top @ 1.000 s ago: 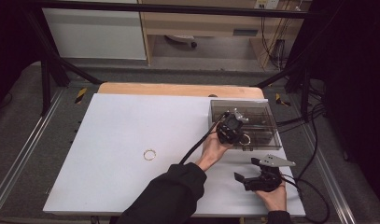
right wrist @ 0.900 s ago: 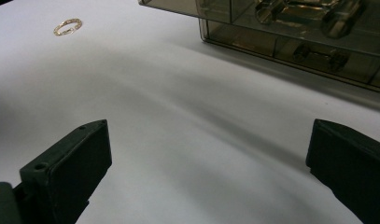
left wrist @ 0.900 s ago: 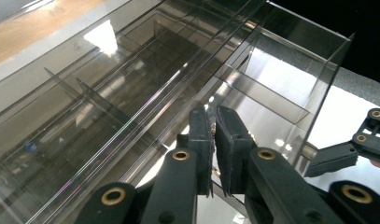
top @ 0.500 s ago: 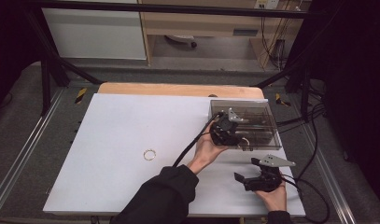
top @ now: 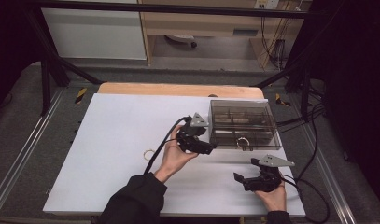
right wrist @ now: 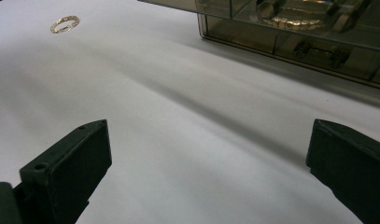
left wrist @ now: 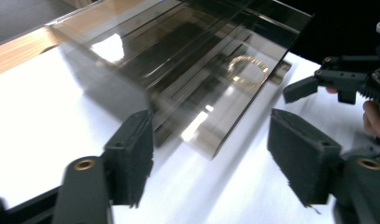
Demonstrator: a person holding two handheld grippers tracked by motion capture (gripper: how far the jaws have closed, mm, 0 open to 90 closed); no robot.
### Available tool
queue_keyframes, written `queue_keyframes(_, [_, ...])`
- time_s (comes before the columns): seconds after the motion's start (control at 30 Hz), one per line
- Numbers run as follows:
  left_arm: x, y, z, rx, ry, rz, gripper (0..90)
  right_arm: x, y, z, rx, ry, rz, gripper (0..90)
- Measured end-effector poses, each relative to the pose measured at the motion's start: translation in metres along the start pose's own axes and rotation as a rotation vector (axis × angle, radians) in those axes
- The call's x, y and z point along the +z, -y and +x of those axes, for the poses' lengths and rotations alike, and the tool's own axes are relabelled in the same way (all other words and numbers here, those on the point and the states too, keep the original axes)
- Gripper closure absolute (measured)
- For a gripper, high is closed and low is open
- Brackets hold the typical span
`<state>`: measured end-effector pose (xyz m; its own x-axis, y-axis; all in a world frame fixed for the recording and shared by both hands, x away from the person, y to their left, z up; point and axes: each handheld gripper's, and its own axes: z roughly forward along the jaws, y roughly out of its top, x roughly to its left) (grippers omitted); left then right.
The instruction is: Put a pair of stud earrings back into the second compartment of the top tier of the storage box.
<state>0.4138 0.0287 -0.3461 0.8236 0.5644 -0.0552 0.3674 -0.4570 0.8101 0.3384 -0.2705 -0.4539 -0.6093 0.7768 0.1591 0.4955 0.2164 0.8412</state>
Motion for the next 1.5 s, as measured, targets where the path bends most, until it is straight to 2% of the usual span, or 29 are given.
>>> queue_keyframes(0.17, [-0.028, 0.021, 0.021, -0.025, -0.039, -0.016, 22.3, 0.000, 0.000, 0.000, 0.001, 0.002, -0.001, 0.5])
queue_keyframes(0.23, [-0.038, 0.031, 0.029, -0.022, -0.062, -0.014, 19.4, 0.000, 0.000, 0.000, 0.000, 0.004, 0.001, 0.5])
queue_keyframes(0.43, [-0.059, 0.059, 0.051, -0.051, -0.114, 0.011, 11.2, 0.000, 0.000, 0.000, -0.001, 0.005, 0.002, 0.5])
queue_keyframes(0.63, [-0.073, 0.083, 0.067, -0.079, -0.156, 0.023, 9.1, 0.000, 0.001, 0.001, 0.001, 0.004, 0.004, 0.5])
queue_keyframes(0.87, [-0.077, 0.109, 0.082, -0.119, -0.191, 0.051, 9.4, 0.001, 0.001, 0.001, -0.001, 0.005, 0.008, 0.4])
queue_keyframes(0.97, [-0.076, 0.118, 0.087, -0.129, -0.213, 0.071, 11.0, 0.000, 0.001, 0.001, 0.001, 0.008, 0.008, 0.5])
queue_keyframes(1.17, [-0.072, 0.131, 0.095, -0.127, -0.242, 0.111, 22.7, 0.000, 0.001, 0.001, 0.001, 0.008, 0.007, 0.4])
queue_keyframes(1.33, [-0.067, 0.141, 0.102, -0.158, -0.241, 0.148, 34.6, 0.000, 0.000, 0.000, 0.001, 0.008, 0.003, 0.5])
queue_keyframes(1.5, [-0.064, 0.145, 0.107, -0.183, -0.236, 0.159, 45.5, 0.001, 0.001, 0.000, -0.002, 0.006, 0.011, 0.5])
